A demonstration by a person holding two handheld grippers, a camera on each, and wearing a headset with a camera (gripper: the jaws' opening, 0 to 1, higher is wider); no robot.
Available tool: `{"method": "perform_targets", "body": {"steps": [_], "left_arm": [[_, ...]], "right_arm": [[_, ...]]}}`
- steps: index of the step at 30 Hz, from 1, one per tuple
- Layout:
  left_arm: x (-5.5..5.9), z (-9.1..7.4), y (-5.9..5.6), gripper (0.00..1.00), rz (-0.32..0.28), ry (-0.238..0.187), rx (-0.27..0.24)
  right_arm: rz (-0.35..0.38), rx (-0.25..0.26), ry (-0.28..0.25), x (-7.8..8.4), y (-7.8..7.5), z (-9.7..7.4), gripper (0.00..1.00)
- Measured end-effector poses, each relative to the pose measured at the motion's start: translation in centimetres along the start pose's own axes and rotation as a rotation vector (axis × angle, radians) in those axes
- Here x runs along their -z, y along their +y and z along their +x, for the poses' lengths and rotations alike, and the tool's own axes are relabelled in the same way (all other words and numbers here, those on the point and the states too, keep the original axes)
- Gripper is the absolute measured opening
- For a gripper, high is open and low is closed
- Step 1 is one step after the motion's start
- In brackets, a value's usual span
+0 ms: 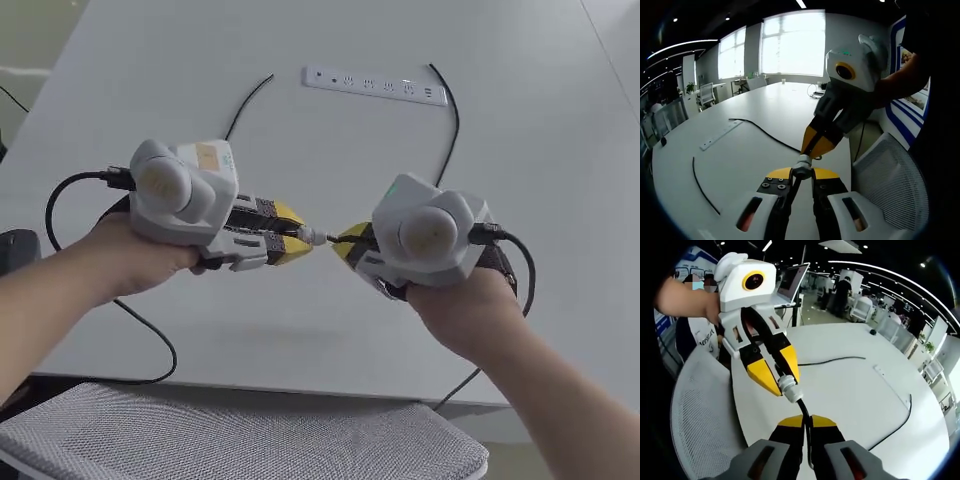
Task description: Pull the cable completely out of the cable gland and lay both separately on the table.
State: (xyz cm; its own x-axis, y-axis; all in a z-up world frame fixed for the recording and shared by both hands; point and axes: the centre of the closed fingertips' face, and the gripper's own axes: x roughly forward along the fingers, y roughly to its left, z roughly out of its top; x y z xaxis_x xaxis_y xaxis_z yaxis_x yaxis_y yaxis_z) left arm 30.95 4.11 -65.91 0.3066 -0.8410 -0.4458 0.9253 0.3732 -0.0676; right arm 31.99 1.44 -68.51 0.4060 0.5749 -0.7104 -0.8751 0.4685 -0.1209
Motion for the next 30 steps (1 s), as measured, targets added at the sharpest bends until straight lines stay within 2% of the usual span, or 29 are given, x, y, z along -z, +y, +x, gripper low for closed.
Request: {"method": "perform_targets", "body": {"steps": [6,10,12,14,19,30], "left_arm": [[-0.2,-0.3,0.0,0.15,-0.013,-0.014,-0.005],[-0.1,-0.3,0.0,0.15,-0.009,-0.011,-0.010],[-0.1,-0.2,0.0,0.15,-0.010,-0.010,-0.010],[-0.1,-0.2,0.0,0.15,-0.009,-0.007,-0.010],[-0.2,-0.1,-0.2,0.15,-0.011,-0.009,-0.005],[-0.1,-0.2,0.1,0.15,-0.004,0.001,-0.004]], "right_arm": [[0.057,0.024,0.015,1.2,-1.0,-0.1,0.00],[0.138,0.032,0.024,2.0,-1.3,0.0,0.00],[0.223,0.025,0.035,2.7,-1.2,0.1,0.00],[0.232,0.032,0.046,3.2,-1.4,0.2,0.00],[0.318,0.048,0.073,4.3,-2.0,0.4,0.00],[0.320,0.048,0.085,4.4,-1.9,0.7,0.00]]}}
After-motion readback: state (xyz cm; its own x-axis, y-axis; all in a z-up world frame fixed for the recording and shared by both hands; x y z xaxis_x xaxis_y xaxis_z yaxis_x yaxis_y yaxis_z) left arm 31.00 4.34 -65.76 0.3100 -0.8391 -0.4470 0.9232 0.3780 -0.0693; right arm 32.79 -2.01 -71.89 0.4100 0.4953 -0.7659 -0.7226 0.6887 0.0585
